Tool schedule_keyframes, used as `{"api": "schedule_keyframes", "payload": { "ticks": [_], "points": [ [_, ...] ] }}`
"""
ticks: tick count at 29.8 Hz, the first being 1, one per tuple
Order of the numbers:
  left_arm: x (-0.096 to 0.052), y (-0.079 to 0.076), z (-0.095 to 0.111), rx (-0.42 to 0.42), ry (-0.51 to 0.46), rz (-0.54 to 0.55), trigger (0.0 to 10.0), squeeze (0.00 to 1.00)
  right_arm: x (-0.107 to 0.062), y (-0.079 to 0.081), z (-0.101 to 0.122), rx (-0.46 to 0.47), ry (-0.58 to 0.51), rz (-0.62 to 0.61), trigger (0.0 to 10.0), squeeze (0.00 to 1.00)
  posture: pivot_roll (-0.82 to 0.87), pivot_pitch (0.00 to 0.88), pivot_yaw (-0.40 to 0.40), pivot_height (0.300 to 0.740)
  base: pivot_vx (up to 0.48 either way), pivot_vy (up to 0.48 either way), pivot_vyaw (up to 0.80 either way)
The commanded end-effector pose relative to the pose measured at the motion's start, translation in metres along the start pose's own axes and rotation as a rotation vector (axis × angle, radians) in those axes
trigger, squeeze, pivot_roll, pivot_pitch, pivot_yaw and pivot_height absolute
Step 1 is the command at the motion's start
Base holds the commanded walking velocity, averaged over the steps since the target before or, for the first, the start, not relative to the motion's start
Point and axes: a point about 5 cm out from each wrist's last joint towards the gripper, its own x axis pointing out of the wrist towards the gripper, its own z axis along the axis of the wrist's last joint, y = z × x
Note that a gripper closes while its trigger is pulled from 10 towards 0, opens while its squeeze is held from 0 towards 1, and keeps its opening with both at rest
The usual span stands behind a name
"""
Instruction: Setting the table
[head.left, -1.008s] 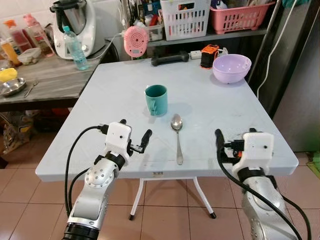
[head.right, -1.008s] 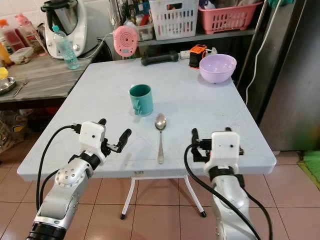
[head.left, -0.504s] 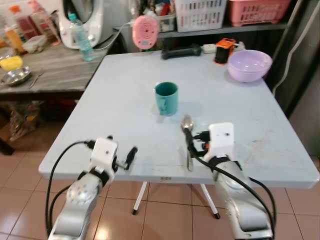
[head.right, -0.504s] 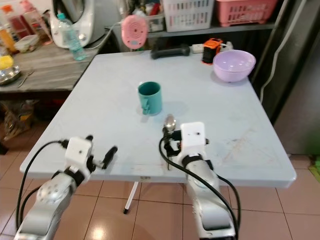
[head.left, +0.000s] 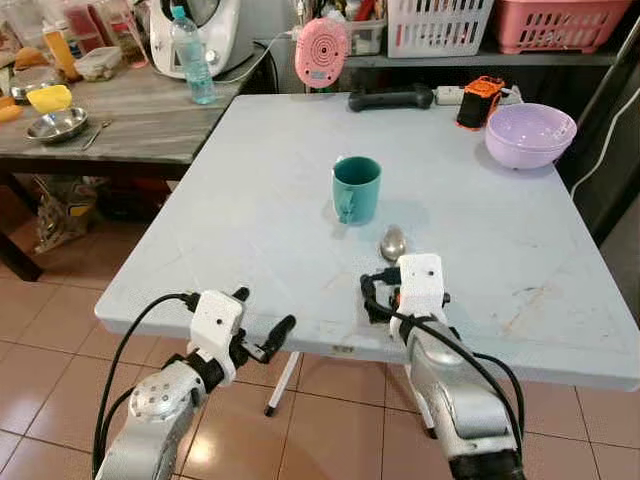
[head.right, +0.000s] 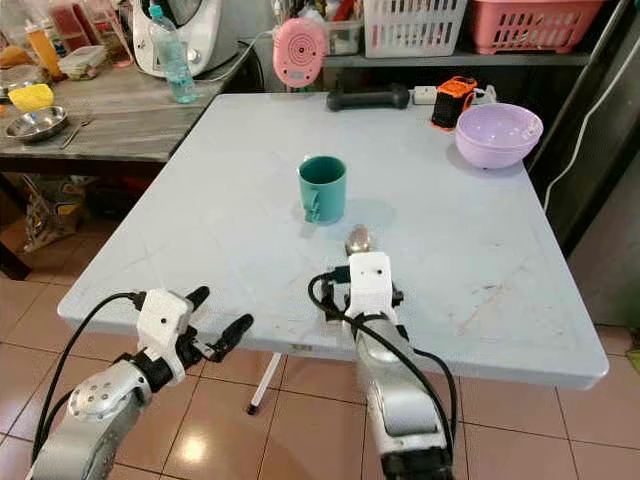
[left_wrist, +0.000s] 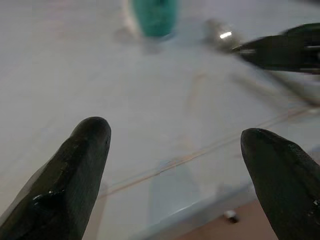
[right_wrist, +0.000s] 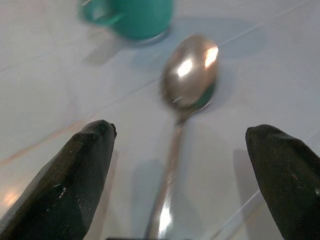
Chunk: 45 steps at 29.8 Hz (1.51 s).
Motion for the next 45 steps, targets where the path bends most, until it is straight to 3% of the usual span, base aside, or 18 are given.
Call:
{"api": "schedule_keyframes", "payload": {
  "ticks": [1, 3, 4, 5, 6, 17, 26, 45],
  "points": [
    [-0.001, 0.0, 0.003, 0.006, -0.001, -0.021, 10.0, 0.0, 0.001, 0.007, 0.0, 0.025, 0.003, 0.001, 10.0, 0.0, -0.1, 0.06, 0.078, 0.74, 0.0, 0.0, 0.0],
    [0.0, -0.001, 0.005, 0.012, -0.004, -0.022, 10.0, 0.0, 0.002, 0.008, 0.0, 0.054, 0.016, 0.0, 10.0, 0.0, -0.1, 0.064, 0.08, 0.74, 0.0, 0.0, 0.0],
    [0.0, -0.001, 0.005, 0.012, -0.004, -0.023, 10.0, 0.0, 0.004, 0.01, -0.001, 0.064, 0.021, 0.003, 3.3, 0.0, -0.1, 0.064, 0.08, 0.74, 0.0, 0.0, 0.0],
    [0.001, -0.001, 0.005, 0.011, -0.004, -0.026, 10.0, 0.0, 0.005, 0.011, -0.001, 0.075, 0.027, 0.004, 2.1, 0.0, -0.1, 0.066, 0.08, 0.74, 0.0, 0.0, 0.0],
    [0.001, -0.002, 0.005, 0.01, -0.004, -0.031, 10.0, 0.0, 0.007, 0.013, -0.002, 0.096, 0.039, 0.002, 0.0, 0.0, -0.1, 0.07, 0.081, 0.74, 0.0, 0.0, 0.0],
    [0.0, -0.007, 0.005, 0.005, 0.014, -0.067, 10.0, 0.0, 0.01, 0.031, -0.01, 0.191, 0.125, 0.049, 0.0, 0.0, -0.1, 0.083, 0.083, 0.74, 0.0, 0.0, 0.0],
    [0.002, -0.01, 0.005, 0.002, 0.018, -0.09, 10.0, 0.0, 0.007, 0.025, -0.029, 0.251, 0.246, -0.03, 0.0, 0.0, -0.11, 0.085, 0.087, 0.74, 0.0, 0.0, 0.0],
    [0.008, -0.027, 0.016, -0.09, -0.04, -0.247, 10.0, 0.0, 0.007, 0.021, -0.033, 0.239, 0.267, -0.039, 0.0, 0.0, -0.12, 0.076, 0.085, 0.74, 0.0, 0.0, 0.0]
  ]
}}
